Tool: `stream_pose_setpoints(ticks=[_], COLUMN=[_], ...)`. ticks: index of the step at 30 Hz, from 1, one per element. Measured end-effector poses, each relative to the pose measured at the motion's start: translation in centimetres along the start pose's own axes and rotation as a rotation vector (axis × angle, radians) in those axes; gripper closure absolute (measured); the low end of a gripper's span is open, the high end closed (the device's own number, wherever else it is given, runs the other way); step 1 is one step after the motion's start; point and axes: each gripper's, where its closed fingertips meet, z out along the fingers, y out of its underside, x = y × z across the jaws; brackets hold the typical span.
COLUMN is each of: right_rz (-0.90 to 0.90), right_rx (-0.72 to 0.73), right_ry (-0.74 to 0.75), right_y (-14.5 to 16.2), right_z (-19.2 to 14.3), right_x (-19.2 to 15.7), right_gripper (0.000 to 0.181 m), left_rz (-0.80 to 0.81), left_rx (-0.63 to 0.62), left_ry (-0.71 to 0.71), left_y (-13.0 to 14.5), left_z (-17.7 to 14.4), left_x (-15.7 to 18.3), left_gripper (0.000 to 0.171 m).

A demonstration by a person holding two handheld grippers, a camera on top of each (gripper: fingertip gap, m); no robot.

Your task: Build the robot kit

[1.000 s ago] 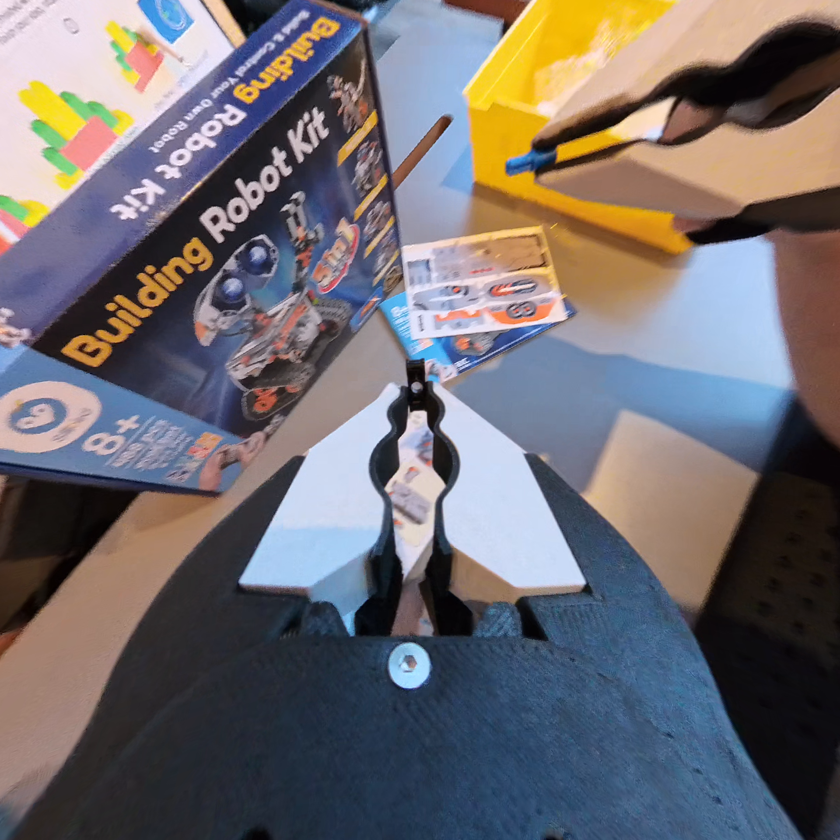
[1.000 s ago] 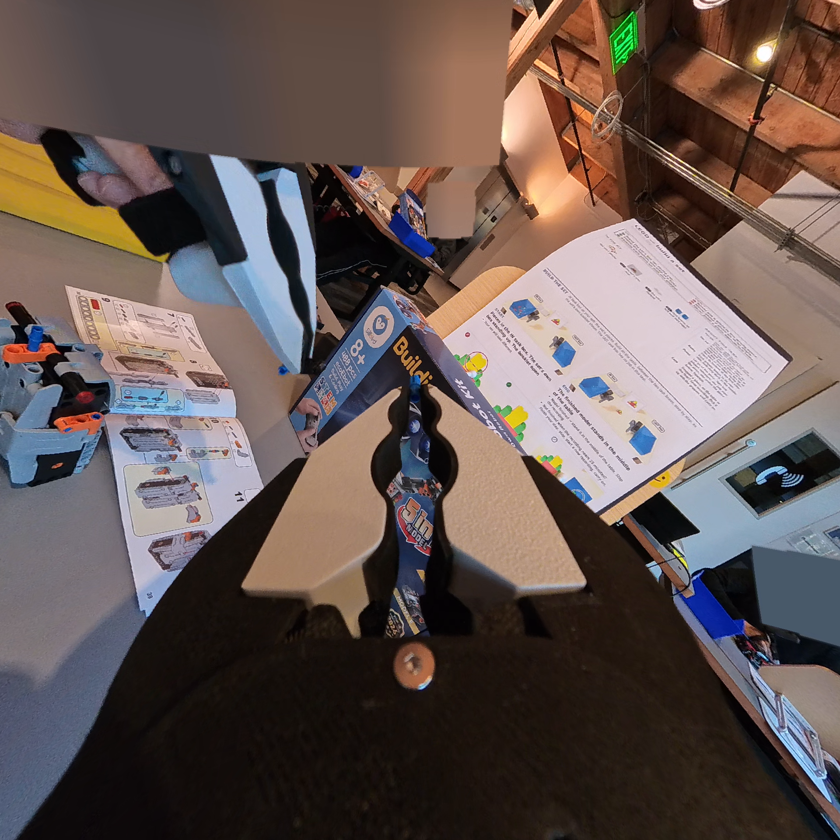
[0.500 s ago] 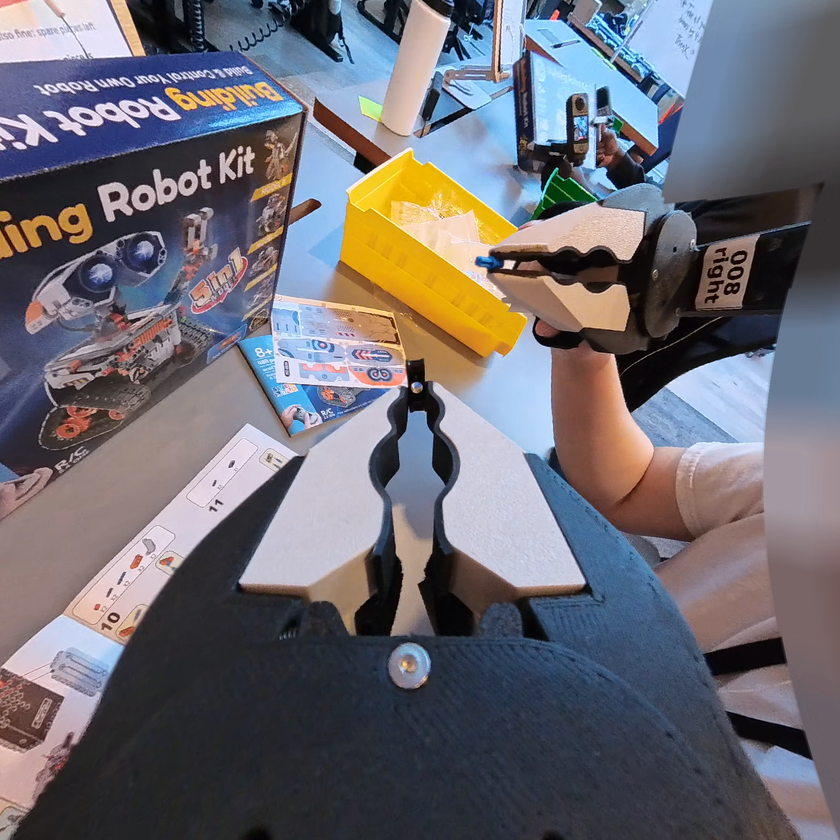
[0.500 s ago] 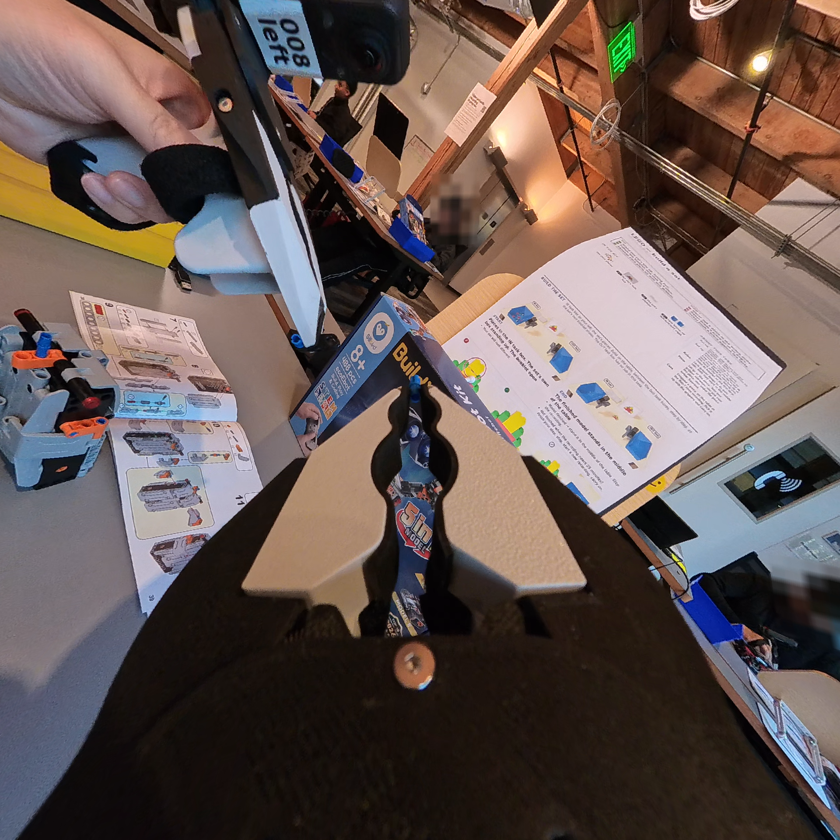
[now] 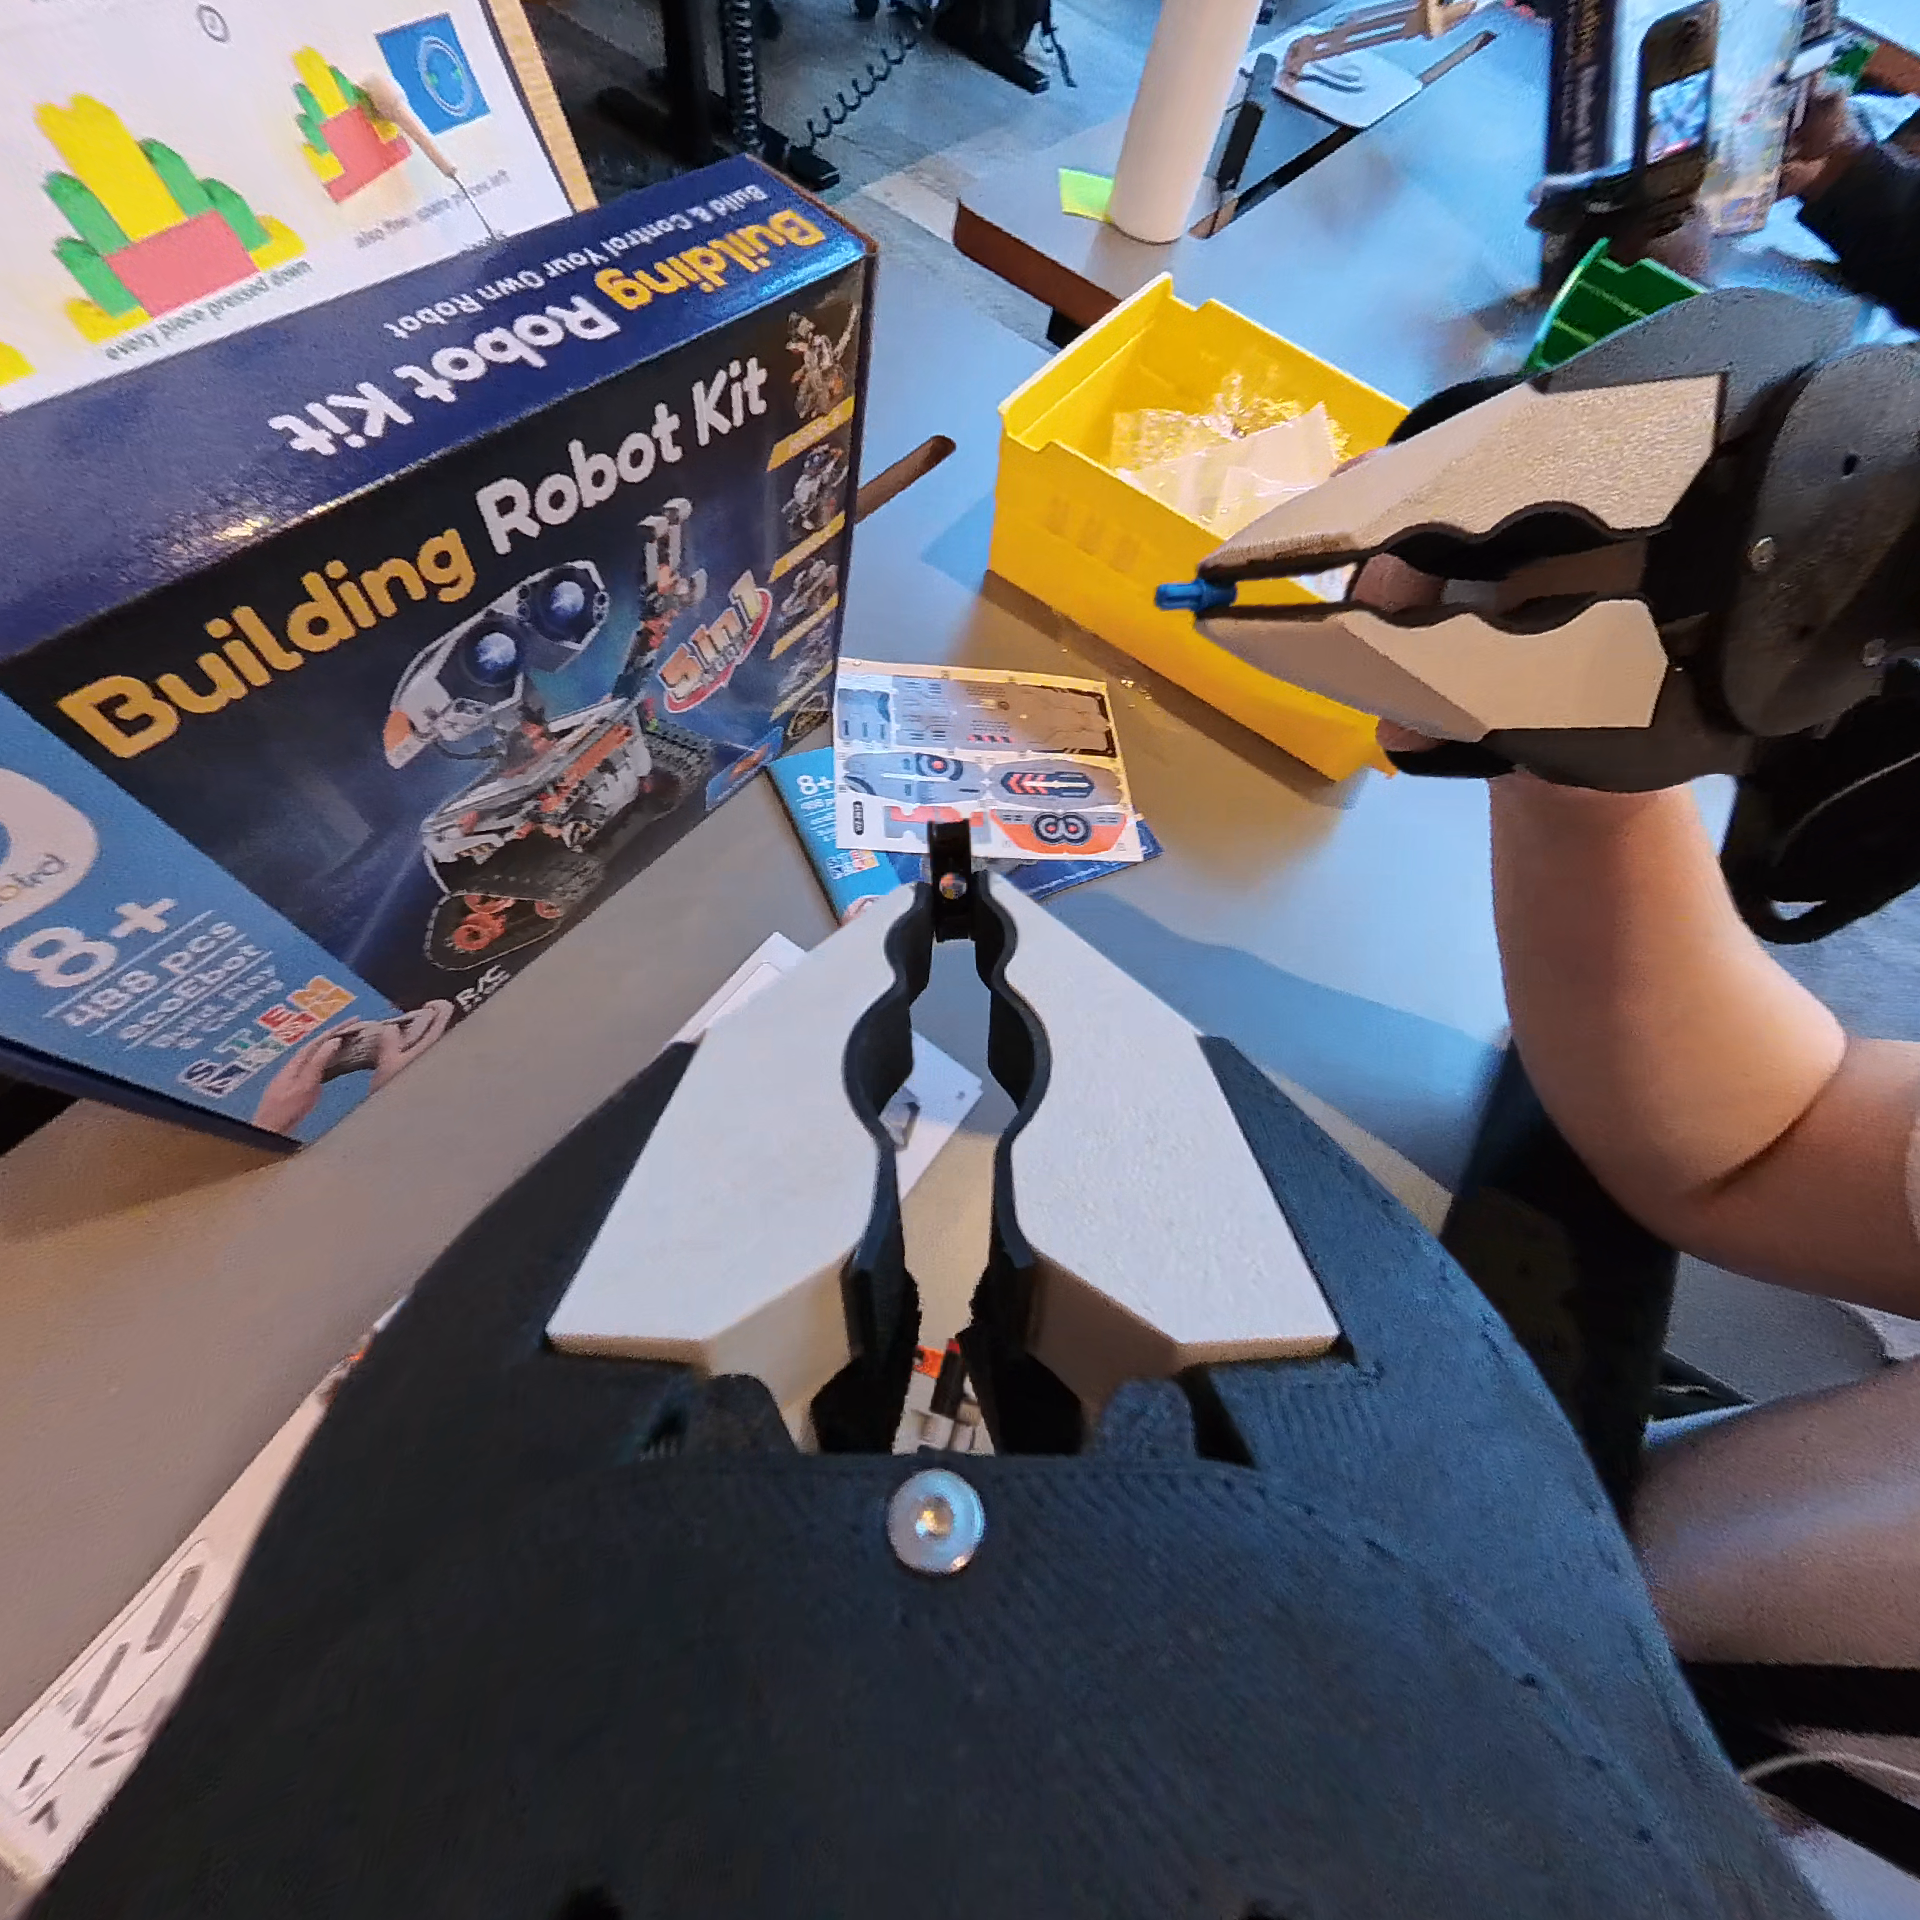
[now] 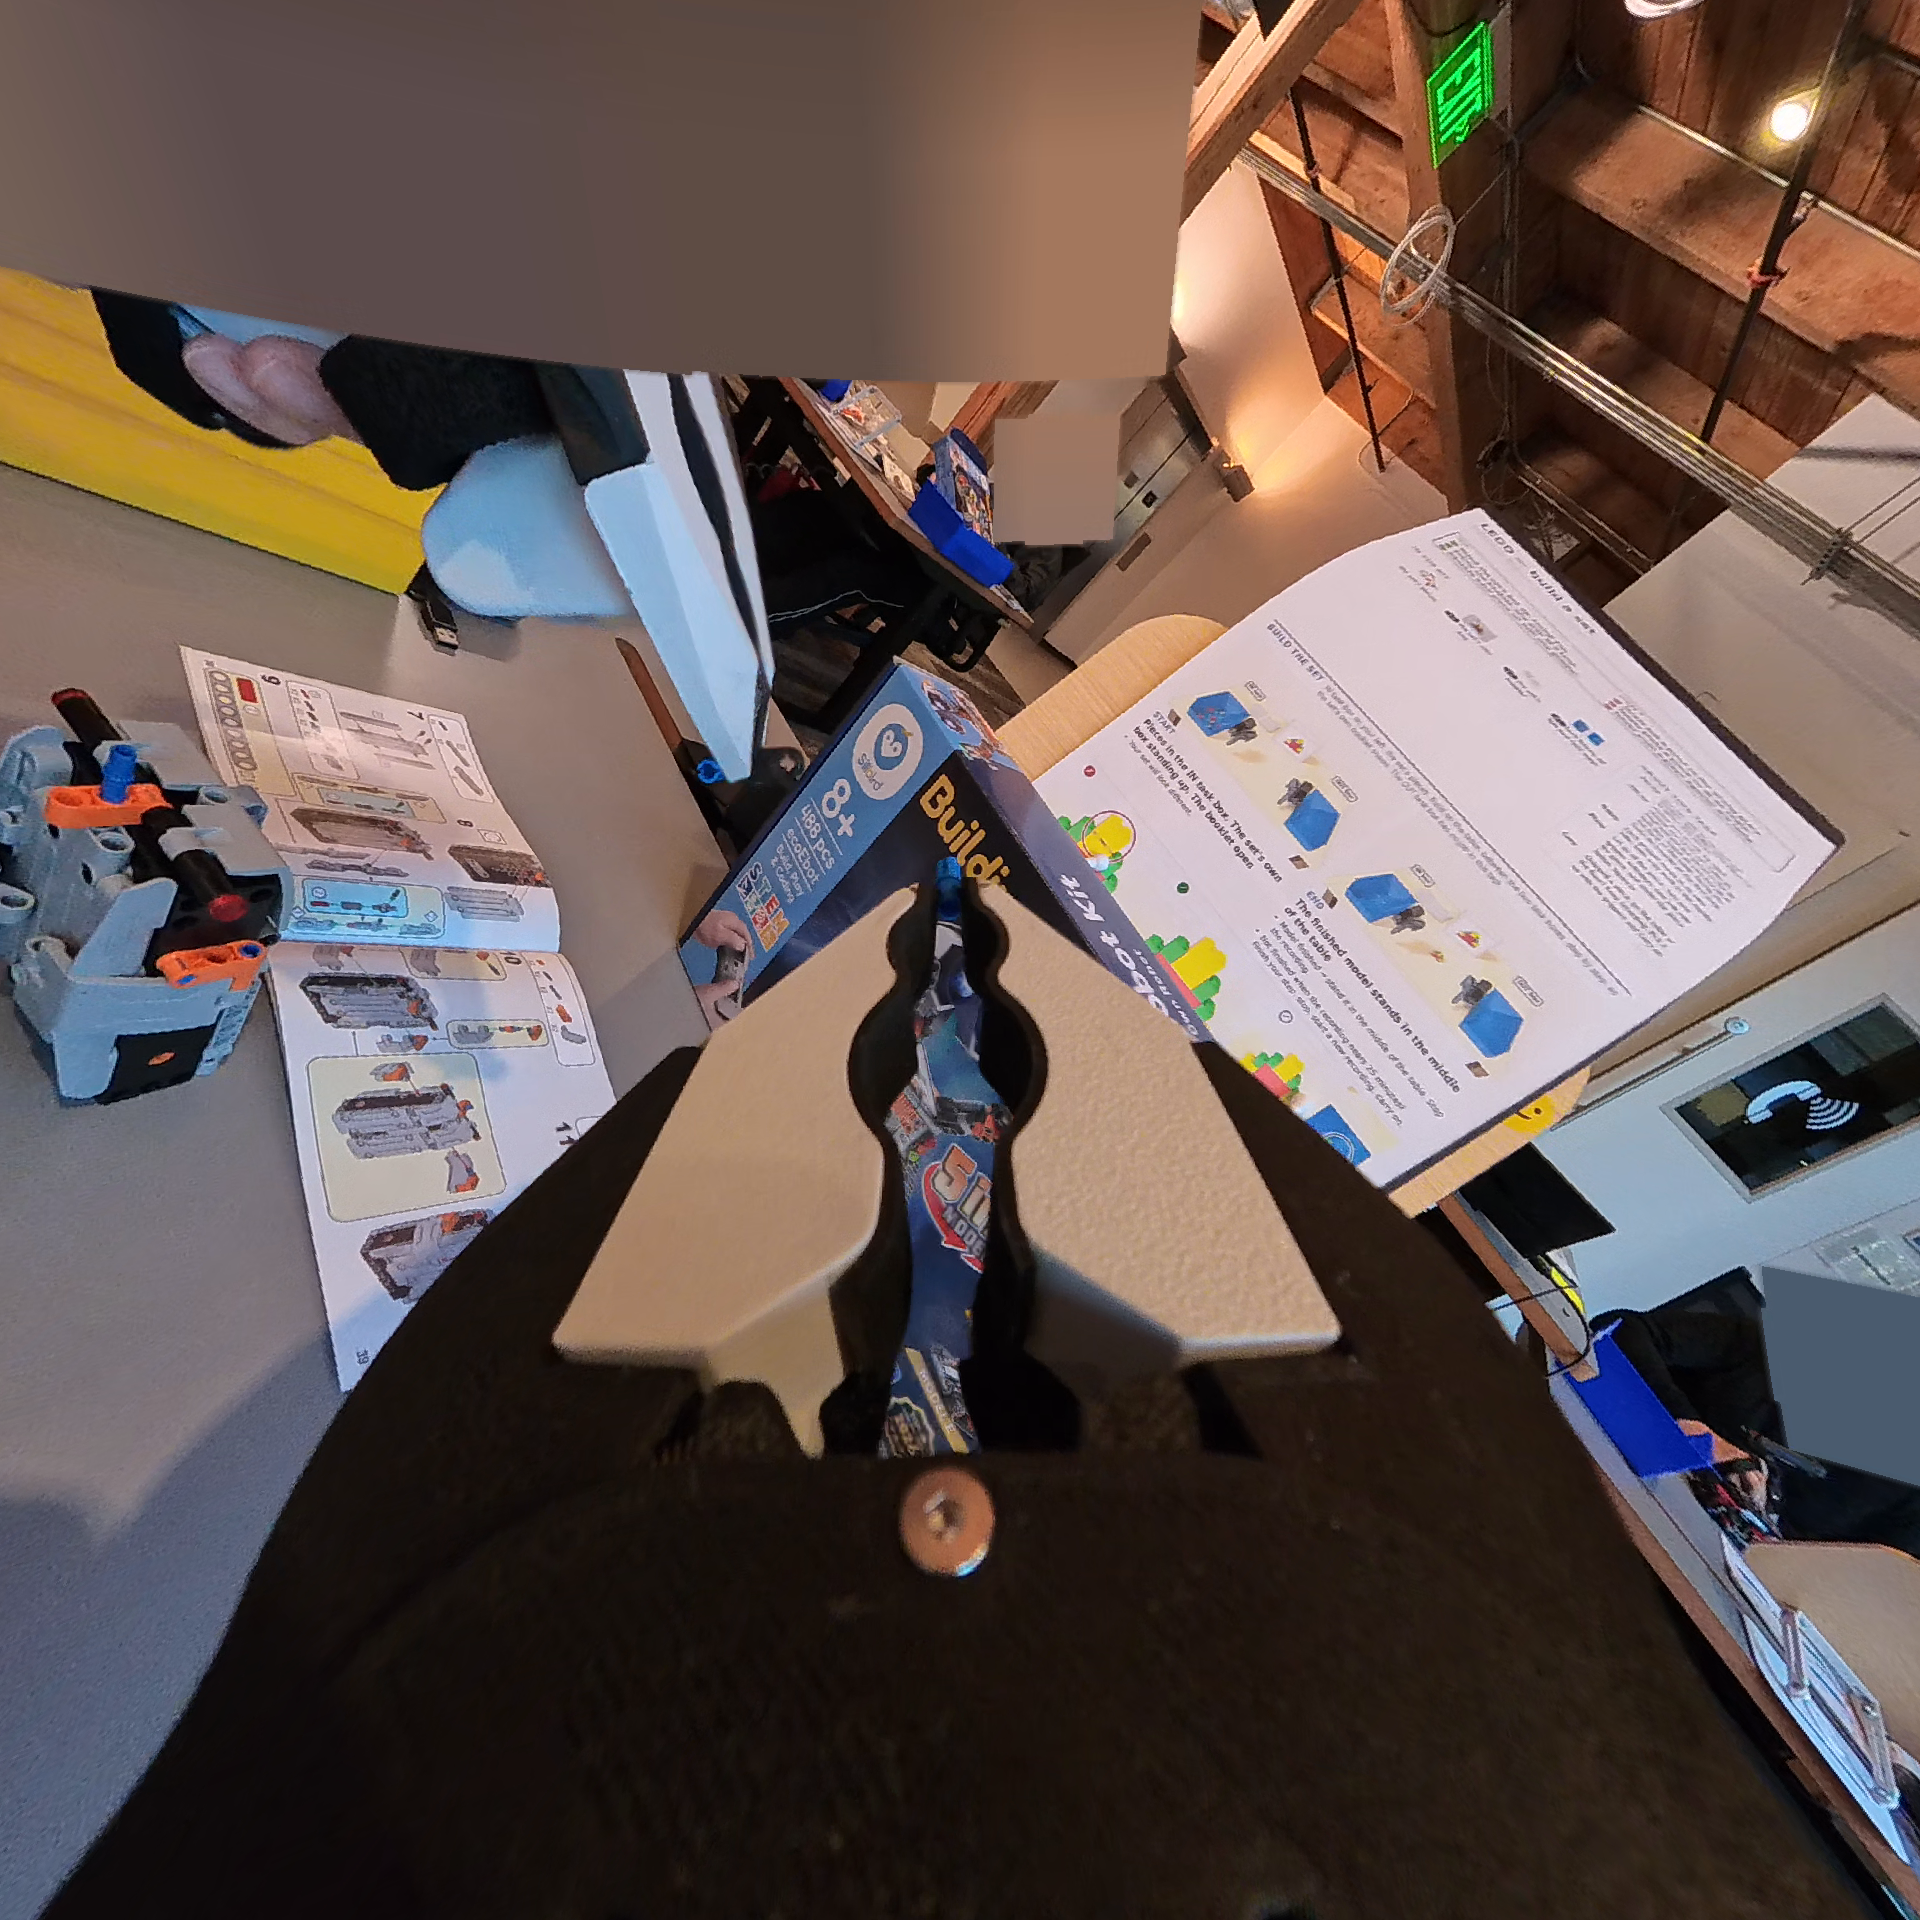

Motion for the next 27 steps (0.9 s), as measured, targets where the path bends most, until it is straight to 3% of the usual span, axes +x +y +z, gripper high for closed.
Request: stream_pose_setpoints(ticks=[16,27], right_rz=[-0.005,-0.017], right_rx=[-0.004,-0.014], right_ry=[-0.017,-0.024], right_y=[0.1,0.2], right_z=[0.4,0.6], right_x=[-0.5,-0.8], right_gripper=[0.178,0.178], left_rz=[0.107,0.136], left_rx=[-0.036,-0.051], left_ry=[-0.188,-0.226], left_y=[0.2,0.3], left_z=[0.0,0.1], left_x=[-1.3,-1.5], left_gripper=[0.166,0.166])
